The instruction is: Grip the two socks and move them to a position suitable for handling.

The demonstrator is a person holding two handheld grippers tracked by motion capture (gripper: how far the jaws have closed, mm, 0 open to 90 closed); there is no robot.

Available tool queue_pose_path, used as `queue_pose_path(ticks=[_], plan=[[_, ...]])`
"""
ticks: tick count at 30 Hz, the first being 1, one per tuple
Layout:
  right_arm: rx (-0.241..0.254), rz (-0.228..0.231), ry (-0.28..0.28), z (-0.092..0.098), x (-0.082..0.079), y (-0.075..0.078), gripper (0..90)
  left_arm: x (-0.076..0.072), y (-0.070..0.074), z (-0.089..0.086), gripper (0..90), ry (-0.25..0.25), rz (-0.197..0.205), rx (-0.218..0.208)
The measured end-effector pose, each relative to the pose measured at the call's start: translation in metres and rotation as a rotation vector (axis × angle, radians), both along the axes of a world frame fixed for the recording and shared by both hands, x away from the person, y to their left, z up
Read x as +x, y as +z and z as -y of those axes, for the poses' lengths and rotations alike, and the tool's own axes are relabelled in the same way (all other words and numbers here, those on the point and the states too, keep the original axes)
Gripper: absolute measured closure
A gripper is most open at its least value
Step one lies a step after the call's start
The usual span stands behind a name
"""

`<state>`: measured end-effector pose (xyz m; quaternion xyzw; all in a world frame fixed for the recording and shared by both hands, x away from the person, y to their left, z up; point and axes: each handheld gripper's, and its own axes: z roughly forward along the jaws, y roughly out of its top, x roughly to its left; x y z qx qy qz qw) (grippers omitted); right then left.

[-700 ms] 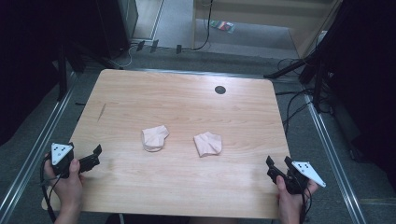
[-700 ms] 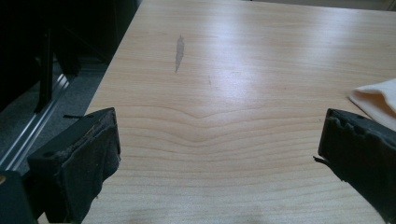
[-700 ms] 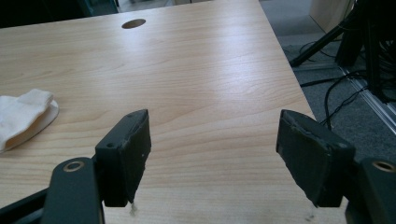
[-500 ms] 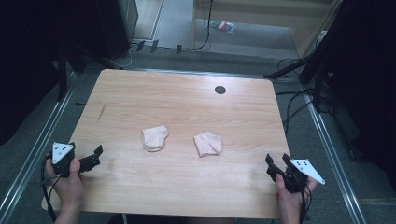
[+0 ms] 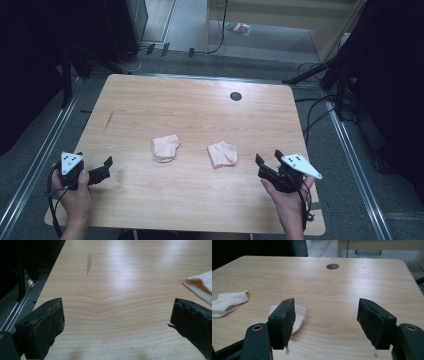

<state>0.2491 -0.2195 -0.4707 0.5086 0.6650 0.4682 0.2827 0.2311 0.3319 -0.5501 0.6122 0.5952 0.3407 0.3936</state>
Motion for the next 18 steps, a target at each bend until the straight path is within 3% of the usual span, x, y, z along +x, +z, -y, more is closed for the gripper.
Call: queue_pose_path(ticks=[3, 4, 6, 8, 10, 11, 14, 15, 18], plan=[[-0.007, 0.004, 0.022, -0.015, 0.007, 0.003, 34.6, 0.001, 0.000, 0.000, 0.0, 0.002, -0.008, 0.005], [0.001, 0.001, 0.042, -0.028, 0.014, 0.005, 38.4, 0.001, 0.000, 0.000, 0.0, 0.002, -0.009, 0.006], [-0.002, 0.002, 0.047, -0.030, 0.016, 0.005, 39.6, 0.001, 0.000, 0.000, 0.0, -0.002, -0.014, 0.007], [-0.017, -0.015, 0.080, -0.047, 0.027, 0.000, 44.2, 0.001, 0.000, 0.000, 0.0, -0.004, -0.015, 0.007], [-0.019, -0.025, 0.090, -0.051, 0.029, -0.002, 45.3, 0.001, 0.000, 0.000, 0.0, -0.004, -0.014, 0.007], [-0.044, -0.056, 0.113, -0.062, 0.037, -0.011, 47.0, 0.001, 0.000, 0.000, 0.0, -0.003, -0.015, 0.006], [-0.059, -0.083, 0.136, -0.070, 0.042, -0.018, 47.8, 0.002, 0.000, 0.001, 0.0, -0.007, -0.021, 0.009], [-0.079, -0.126, 0.159, -0.081, 0.049, -0.028, 47.3, 0.002, 0.000, 0.001, 0.0, -0.005, -0.018, 0.010], [-0.075, -0.176, 0.180, -0.091, 0.057, -0.040, 43.0, 0.002, 0.000, 0.001, 0.0, -0.007, -0.016, 0.012]])
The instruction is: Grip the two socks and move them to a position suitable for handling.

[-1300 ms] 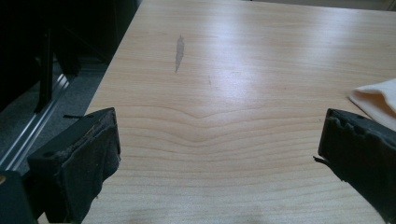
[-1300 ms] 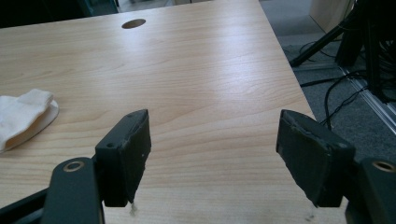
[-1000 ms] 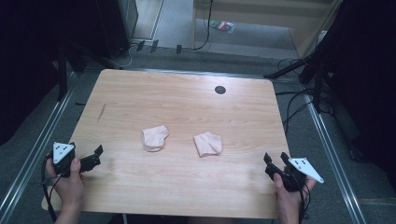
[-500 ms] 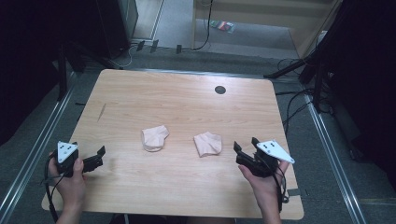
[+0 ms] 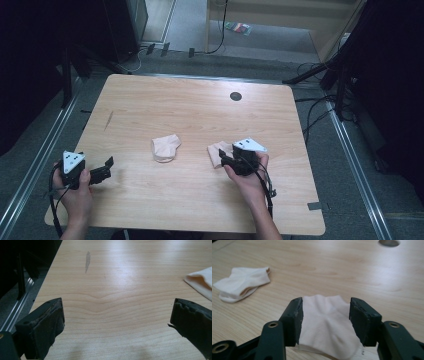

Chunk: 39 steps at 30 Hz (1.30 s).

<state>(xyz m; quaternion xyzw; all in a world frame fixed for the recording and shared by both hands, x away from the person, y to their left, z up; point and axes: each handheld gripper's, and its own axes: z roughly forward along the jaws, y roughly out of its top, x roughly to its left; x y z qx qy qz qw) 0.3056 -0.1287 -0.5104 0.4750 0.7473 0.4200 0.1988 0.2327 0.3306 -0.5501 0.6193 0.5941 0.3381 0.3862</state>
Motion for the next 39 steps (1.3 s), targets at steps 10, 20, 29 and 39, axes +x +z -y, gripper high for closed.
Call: queue_pose_path(ticks=[10, 20, 29, 39], plan=[[-0.061, -0.083, -0.027, -0.012, 0.012, -0.027, 41.5, -0.003, 0.000, 0.000, 0.0, -0.014, 0.017, -0.013], [-0.103, -0.046, -0.110, -0.006, 0.006, -0.036, 82.2, -0.003, 0.000, 0.000, 0.0, -0.019, 0.014, -0.020], [-0.025, 0.029, -0.068, -0.010, -0.025, 0.007, 83.4, -0.004, 0.000, -0.002, 0.0, -0.013, 0.029, -0.030], [-0.018, 0.079, -0.012, -0.029, -0.071, 0.032, 83.3, -0.022, 0.021, 0.016, 0.0, -0.085, 0.082, -0.119]])
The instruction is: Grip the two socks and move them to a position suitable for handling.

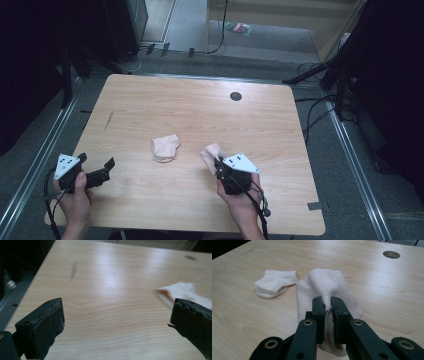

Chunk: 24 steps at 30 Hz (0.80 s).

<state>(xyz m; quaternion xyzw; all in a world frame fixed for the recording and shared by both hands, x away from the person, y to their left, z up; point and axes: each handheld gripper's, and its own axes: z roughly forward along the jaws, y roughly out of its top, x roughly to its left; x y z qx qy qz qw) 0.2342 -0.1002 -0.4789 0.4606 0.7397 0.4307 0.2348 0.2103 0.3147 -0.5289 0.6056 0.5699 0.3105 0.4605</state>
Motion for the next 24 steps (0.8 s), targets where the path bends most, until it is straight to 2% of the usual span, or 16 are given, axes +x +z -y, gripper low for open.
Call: queue_pose_path(ticks=[2, 6, 7, 8, 9, 12, 13, 14, 15, 16, 18, 19, 21, 22, 24], plan=[[0.007, -0.012, 0.007, -0.003, -0.008, -0.001, 83.4, -0.006, 0.004, 0.011, 0.0, -0.039, 0.015, 0.004], [-0.008, -0.022, 0.027, -0.013, -0.016, -0.006, 83.3, -0.016, 0.010, 0.044, 0.0, -0.132, 0.036, 0.025], [-0.011, -0.027, 0.031, -0.016, -0.017, -0.008, 83.3, -0.016, 0.010, 0.044, 0.0, -0.132, 0.036, 0.025], [-0.013, -0.033, 0.037, -0.019, -0.017, -0.010, 83.3, -0.019, 0.010, 0.060, 0.0, -0.186, 0.040, 0.034], [-0.013, -0.033, 0.037, -0.019, -0.017, -0.010, 83.3, -0.019, 0.010, 0.060, 0.0, -0.186, 0.040, 0.034], [-0.031, -0.066, 0.053, -0.026, -0.022, -0.023, 83.2, -0.021, 0.004, 0.087, 0.0, -0.276, 0.016, 0.028], [-0.031, -0.066, 0.053, -0.026, -0.022, -0.023, 83.2, -0.021, 0.004, 0.087, 0.0, -0.276, 0.016, 0.028], [-0.036, -0.084, 0.050, -0.028, -0.024, -0.030, 83.3, -0.021, 0.002, 0.096, 0.0, -0.300, 0.006, 0.025], [-0.035, -0.089, 0.049, -0.029, -0.024, -0.033, 83.3, -0.021, 0.002, 0.096, 0.0, -0.300, 0.006, 0.025], [-0.035, -0.094, 0.045, -0.031, -0.024, -0.035, 83.2, -0.021, 0.001, 0.105, 0.0, -0.326, 0.001, 0.019], [-0.039, -0.097, 0.037, -0.033, -0.024, -0.038, 82.5, -0.020, 0.001, 0.110, 0.0, -0.340, 0.000, 0.020], [-0.039, -0.097, 0.025, -0.035, -0.024, -0.041, 78.6, -0.020, 0.001, 0.115, 0.0, -0.354, -0.005, 0.019], [0.009, -0.129, 0.048, -0.036, -0.023, -0.041, 55.0, -0.017, 0.002, 0.121, 0.0, -0.370, -0.006, 0.014], [0.036, -0.133, 0.052, -0.033, -0.022, -0.037, 49.8, -0.015, 0.004, 0.124, 0.0, -0.373, -0.002, 0.012], [0.089, -0.088, 0.018, -0.016, -0.012, -0.015, 51.0, -0.007, 0.012, 0.129, 0.0, -0.376, 0.005, -0.006]])
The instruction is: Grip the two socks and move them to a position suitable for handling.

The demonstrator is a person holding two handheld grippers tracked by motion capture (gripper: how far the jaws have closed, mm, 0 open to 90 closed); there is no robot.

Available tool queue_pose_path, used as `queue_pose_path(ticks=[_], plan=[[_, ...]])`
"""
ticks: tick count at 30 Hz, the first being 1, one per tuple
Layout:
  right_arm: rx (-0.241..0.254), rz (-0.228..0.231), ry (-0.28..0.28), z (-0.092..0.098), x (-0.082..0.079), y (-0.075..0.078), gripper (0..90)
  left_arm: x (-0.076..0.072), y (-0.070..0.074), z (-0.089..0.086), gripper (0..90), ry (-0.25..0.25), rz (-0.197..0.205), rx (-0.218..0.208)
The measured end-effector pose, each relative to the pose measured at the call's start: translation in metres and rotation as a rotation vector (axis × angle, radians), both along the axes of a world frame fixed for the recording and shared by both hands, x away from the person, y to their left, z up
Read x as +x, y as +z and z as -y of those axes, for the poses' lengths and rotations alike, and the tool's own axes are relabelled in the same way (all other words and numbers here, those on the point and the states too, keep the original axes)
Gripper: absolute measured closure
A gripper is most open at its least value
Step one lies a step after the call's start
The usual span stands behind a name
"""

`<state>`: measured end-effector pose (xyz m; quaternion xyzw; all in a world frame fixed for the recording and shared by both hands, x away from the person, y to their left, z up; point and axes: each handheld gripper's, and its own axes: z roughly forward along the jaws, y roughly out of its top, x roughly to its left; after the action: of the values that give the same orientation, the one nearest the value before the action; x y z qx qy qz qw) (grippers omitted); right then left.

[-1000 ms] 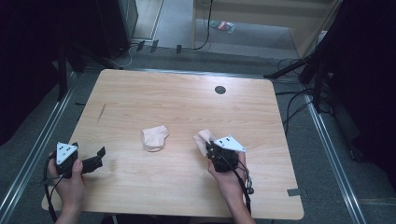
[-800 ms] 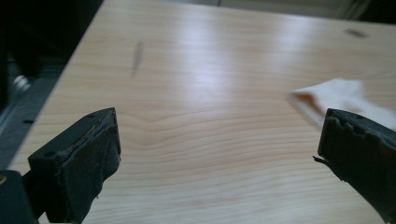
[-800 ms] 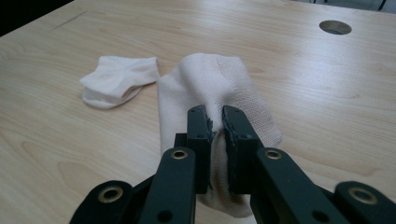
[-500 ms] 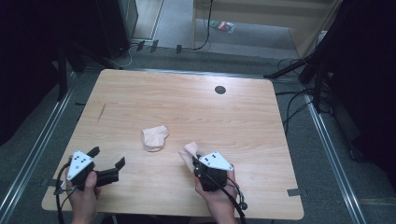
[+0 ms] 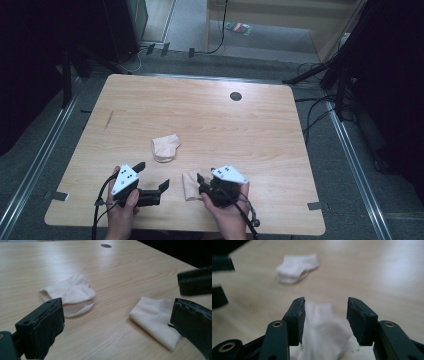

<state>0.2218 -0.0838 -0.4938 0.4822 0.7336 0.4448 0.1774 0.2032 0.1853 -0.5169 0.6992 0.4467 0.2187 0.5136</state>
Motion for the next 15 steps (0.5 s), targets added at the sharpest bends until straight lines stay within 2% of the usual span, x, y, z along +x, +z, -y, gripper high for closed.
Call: queue_pose_path(ticks=[1, 2, 3, 4, 5, 6, 8, 10, 11, 12, 13, 14, 15], plan=[[0.013, 0.000, -0.008, 0.006, 0.006, 0.008, 51.6, 0.000, 0.000, 0.000, 0.0, 0.000, 0.000, 0.000], [0.013, 0.000, -0.008, 0.006, 0.006, 0.008, 51.6, 0.004, 0.002, 0.002, 0.0, 0.005, -0.002, 0.001], [0.021, -0.007, -0.012, 0.011, 0.012, 0.015, 51.3, 0.008, 0.004, 0.005, 0.0, 0.009, 0.004, -0.009], [0.008, -0.018, -0.011, 0.014, 0.018, 0.021, 51.6, 0.011, 0.005, 0.008, 0.0, 0.012, 0.003, -0.016], [-0.050, -0.013, 0.000, 0.016, 0.028, 0.027, 54.5, 0.013, 0.006, 0.011, 1.5, 0.014, -0.004, -0.025], [-0.059, -0.017, 0.001, 0.017, 0.031, 0.027, 55.2, 0.013, 0.005, 0.016, 3.4, 0.001, -0.017, -0.067], [-0.021, -0.034, 0.028, 0.022, 0.032, 0.023, 55.1, 0.009, -0.001, 0.021, 3.7, -0.035, -0.017, -0.061], [-0.009, -0.011, 0.043, 0.027, 0.026, 0.014, 55.5, 0.008, -0.004, 0.022, 5.0, -0.043, -0.026, -0.055], [-0.009, -0.011, 0.043, 0.027, 0.026, 0.014, 55.5, 0.006, -0.009, 0.023, 5.0, -0.056, -0.050, -0.045], [0.044, -0.032, 0.035, 0.036, 0.022, -0.002, 57.9, 0.005, -0.012, 0.024, 9.0, -0.063, -0.061, -0.029], [0.044, -0.032, 0.035, 0.036, 0.022, -0.002, 57.9, 0.003, -0.015, 0.024, 9.0, -0.070, -0.070, -0.014], [0.041, -0.110, 0.061, 0.039, 0.024, -0.013, 59.0, 0.002, -0.017, 0.024, 14.3, -0.070, -0.085, -0.009], [0.041, -0.110, 0.061, 0.039, 0.024, -0.013, 59.0, 0.002, -0.017, 0.024, 14.3, -0.070, -0.085, -0.009]])
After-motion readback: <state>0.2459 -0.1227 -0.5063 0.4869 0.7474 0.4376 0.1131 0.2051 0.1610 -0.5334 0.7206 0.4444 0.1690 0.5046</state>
